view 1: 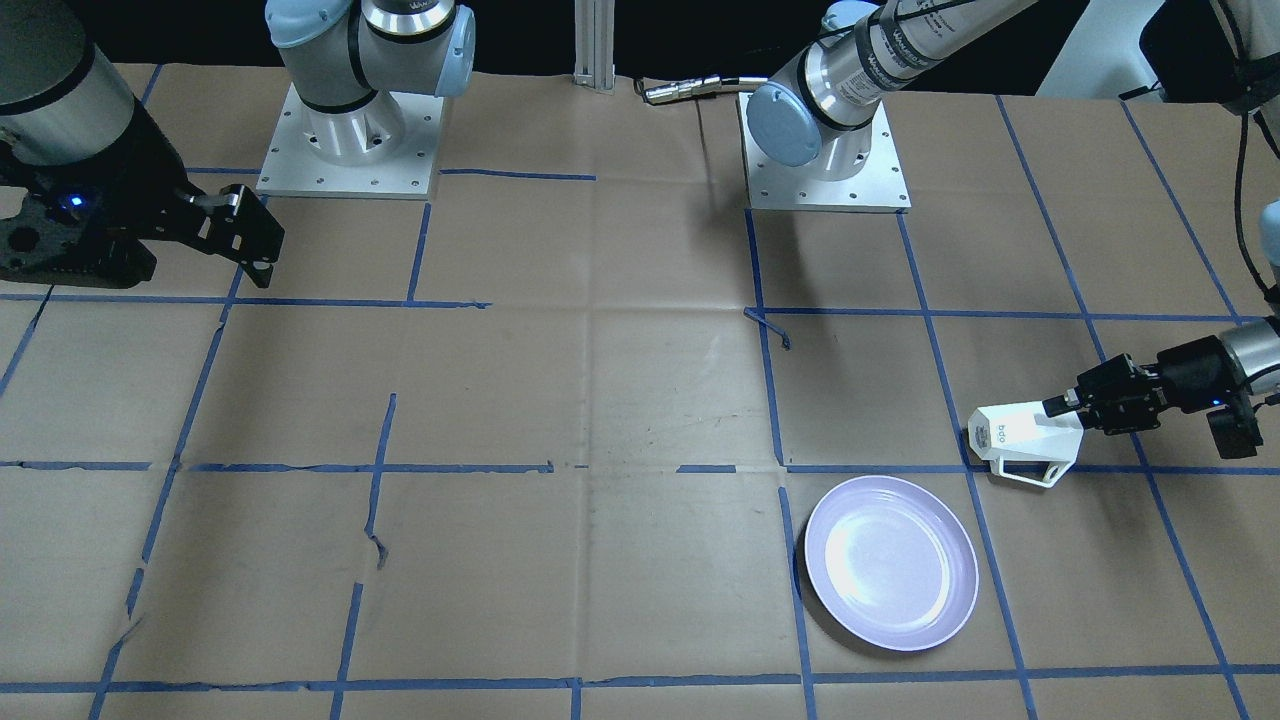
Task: Flip cup and place on plate
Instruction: 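Lower the left gripper onto the white mug lying on its side, then close the left gripper on the mug and lift it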
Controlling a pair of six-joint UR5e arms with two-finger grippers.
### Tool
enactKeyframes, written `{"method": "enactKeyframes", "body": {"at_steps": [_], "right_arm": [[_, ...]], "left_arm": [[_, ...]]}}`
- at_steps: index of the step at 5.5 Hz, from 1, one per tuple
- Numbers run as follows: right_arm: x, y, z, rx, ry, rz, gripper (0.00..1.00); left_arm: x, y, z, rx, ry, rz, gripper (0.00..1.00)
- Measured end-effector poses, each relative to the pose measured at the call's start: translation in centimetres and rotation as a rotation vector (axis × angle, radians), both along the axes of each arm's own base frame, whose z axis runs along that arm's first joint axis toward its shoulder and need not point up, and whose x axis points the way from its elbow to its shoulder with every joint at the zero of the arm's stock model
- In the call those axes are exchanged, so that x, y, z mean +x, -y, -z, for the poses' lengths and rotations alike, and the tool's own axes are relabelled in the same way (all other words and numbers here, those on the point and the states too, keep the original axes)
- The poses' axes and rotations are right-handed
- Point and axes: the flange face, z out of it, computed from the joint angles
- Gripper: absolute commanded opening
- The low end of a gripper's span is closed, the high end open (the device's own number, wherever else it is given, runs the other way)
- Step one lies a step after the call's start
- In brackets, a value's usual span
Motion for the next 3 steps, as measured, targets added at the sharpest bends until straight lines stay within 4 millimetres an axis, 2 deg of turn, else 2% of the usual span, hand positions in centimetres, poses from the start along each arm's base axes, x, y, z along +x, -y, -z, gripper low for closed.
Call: {"method": "enactKeyframes", "body": {"at_steps": [1, 2, 3], "right_arm": [[0.0, 0.0, 0.0, 0.0, 0.0, 0.0, 1.0], [0.0, 0.0, 0.0, 0.0, 0.0, 0.0, 1.0], [0.0, 0.0, 0.0, 0.0, 0.0, 0.0, 1.0]], "left_arm": [[-0.2, 0.0, -0.4, 0.006, -0.007, 0.0, 0.0], [-0.3, 0.4, -1.8, -0.007, 0.003, -0.01, 0.0], [-0.8, 0.9, -4.1, -0.022, 0.024, -0.034, 0.0]]}}
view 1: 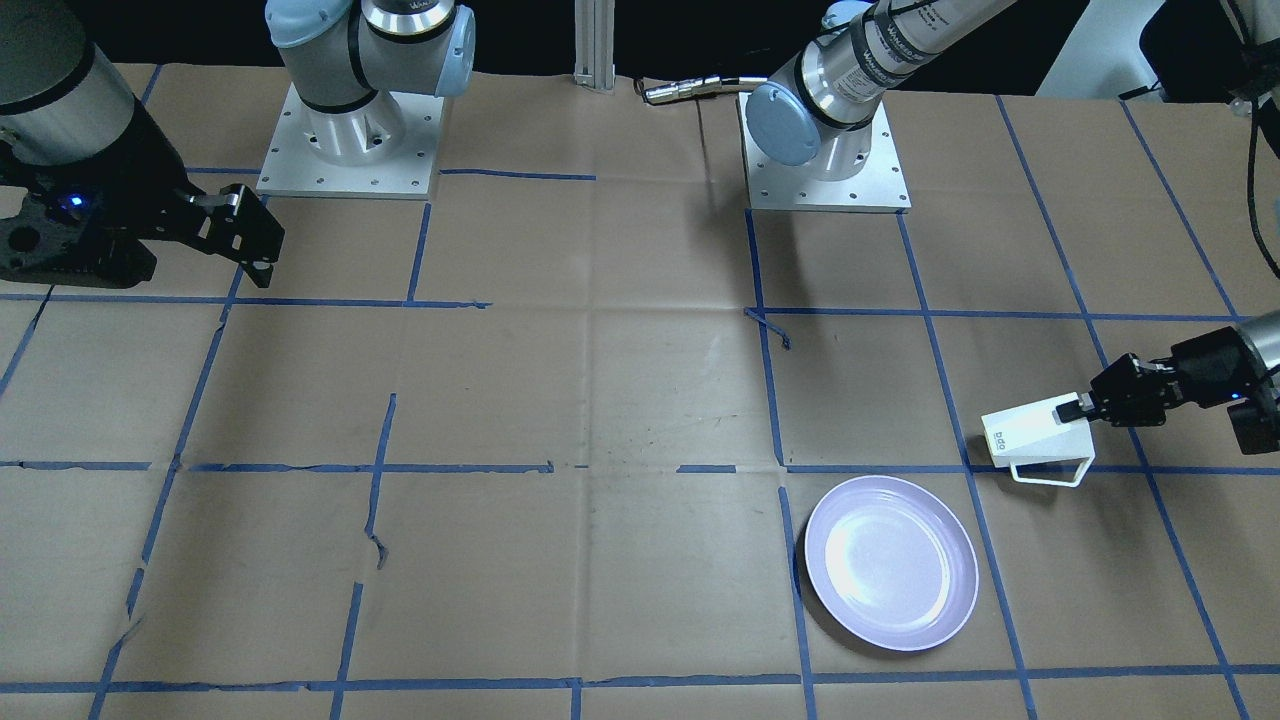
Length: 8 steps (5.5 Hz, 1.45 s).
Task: Flip cup and place on plate
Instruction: 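Close the left gripper on the mug and lift it, then carry the mug with the left gripper over the lavender plate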
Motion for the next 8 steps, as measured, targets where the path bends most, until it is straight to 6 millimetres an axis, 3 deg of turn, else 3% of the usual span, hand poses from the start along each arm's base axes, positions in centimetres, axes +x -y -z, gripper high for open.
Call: {"method": "enactKeyframes", "body": {"at_steps": [1, 2, 4, 6, 8], "right_arm": [[0.0, 0.0, 0.0, 0.0, 0.0, 0.0, 1.0], [0.0, 0.0, 0.0, 0.0, 0.0, 0.0, 1.0], [0.0, 0.0, 0.0, 0.0, 0.0, 0.0, 1.0], [0.0, 0.0, 0.0, 0.0, 0.0, 0.0, 1.0], [0.0, 0.0, 0.0, 0.0, 0.0, 0.0, 1.0]], "left_arm": [[-1.4, 0.6, -2.9, 0.002, 0.033, -0.023, 0.0], [-4.3, 1.7, -6.2, -0.001, 0.078, -0.023, 0.0], [-12.4, 4.8, -11.5, -0.041, 0.247, 0.045, 0.0], [-22.8, 8.4, -13.3, -0.104, 0.499, 0.161, 0.0], [-32.0, 10.3, -12.2, -0.2, 0.731, 0.305, 0.0]]}}
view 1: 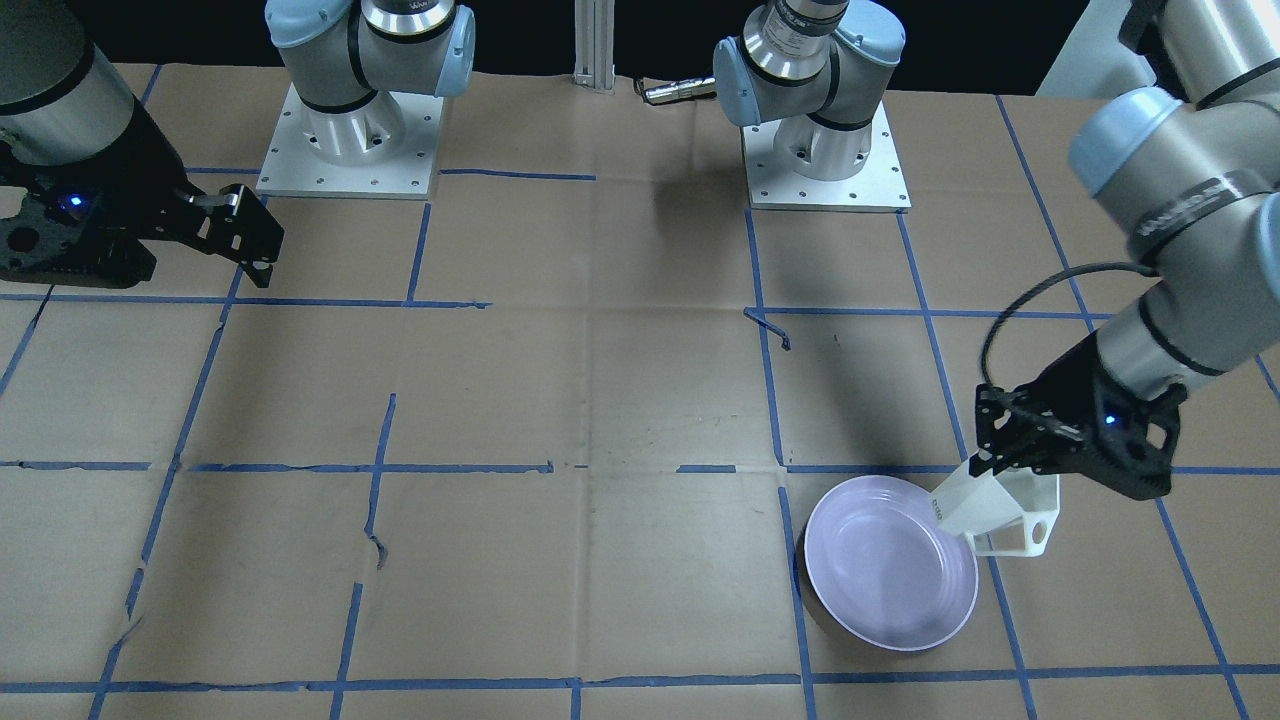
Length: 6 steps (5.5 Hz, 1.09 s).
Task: Flip cup and place on plate
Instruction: 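Carry the mug with the left gripper over the lavender plate, then rotate the mug upright and lower it onto the plate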
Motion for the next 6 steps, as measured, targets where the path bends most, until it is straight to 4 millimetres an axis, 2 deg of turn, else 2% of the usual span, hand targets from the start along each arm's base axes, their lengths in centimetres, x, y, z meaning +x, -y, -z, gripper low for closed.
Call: {"method": "enactKeyframes", "body": {"at_steps": [1, 2, 4, 6], "right_arm": [[0.0, 0.0, 0.0, 0.0, 0.0, 0.0, 1.0], [0.0, 0.0, 0.0, 0.0, 0.0, 0.0, 1.0], [0.0, 0.0, 0.0, 0.0, 0.0, 0.0, 1.0], [0.0, 0.0, 0.0, 0.0, 0.0, 0.0, 1.0]], "left_arm": [[-3.3, 0.3, 1.5, 0.004, 0.057, 0.06, 0.0], [-5.2, 0.2, 3.2, 0.023, 0.089, 0.094, 0.0], [-5.8, -0.4, 5.9, 0.057, 0.141, 0.109, 0.0], [-5.7, -0.1, 7.5, 0.062, 0.15, 0.111, 0.0]]}}
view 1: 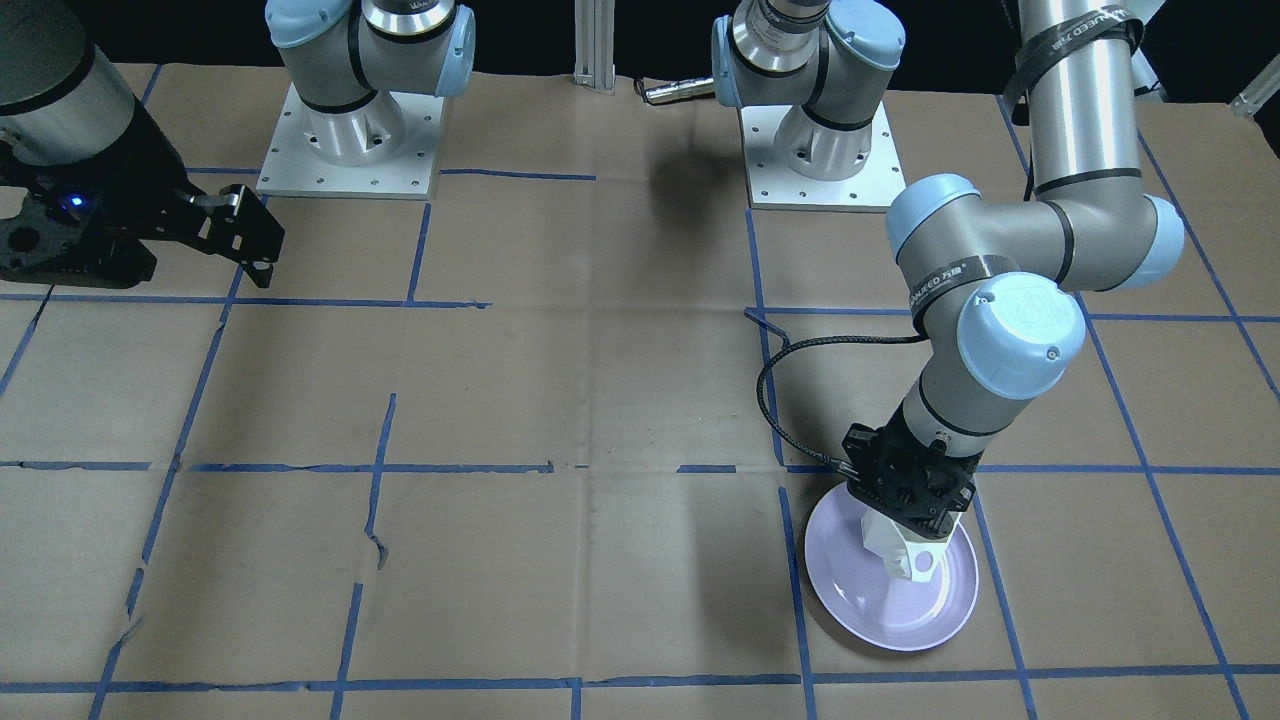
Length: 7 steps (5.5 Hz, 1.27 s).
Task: Flip cup and place on plate
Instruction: 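Rotate the mug upright and lower it onto the plate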
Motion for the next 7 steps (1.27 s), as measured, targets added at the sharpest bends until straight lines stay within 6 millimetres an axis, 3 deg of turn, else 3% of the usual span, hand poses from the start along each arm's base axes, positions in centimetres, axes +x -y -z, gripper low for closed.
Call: {"method": "enactKeyframes", "body": {"at_steps": [2, 3, 4, 5, 7], "right_arm": [[0.0, 0.0, 0.0, 0.0, 0.0, 0.0, 1.0], [0.0, 0.0, 0.0, 0.0, 0.0, 0.0, 1.0], [0.0, 0.0, 0.0, 0.0, 0.0, 0.0, 1.0], [0.0, 0.0, 0.0, 0.0, 0.0, 0.0, 1.0], [0.0, 0.0, 0.0, 0.0, 0.0, 0.0, 1.0]], "left_arm": [[0.0, 0.35, 0.63, -0.012, -0.002, 0.001, 0.01], [-0.05, 0.36, 0.76, -0.012, -0.007, -0.004, 0.12], [-0.07, 0.34, 0.84, -0.011, -0.01, -0.01, 0.73], [-0.06, 0.33, 0.93, -0.01, -0.009, -0.013, 0.87], [-0.19, 0.49, 0.08, -0.022, -0.007, -0.021, 0.88]]}}
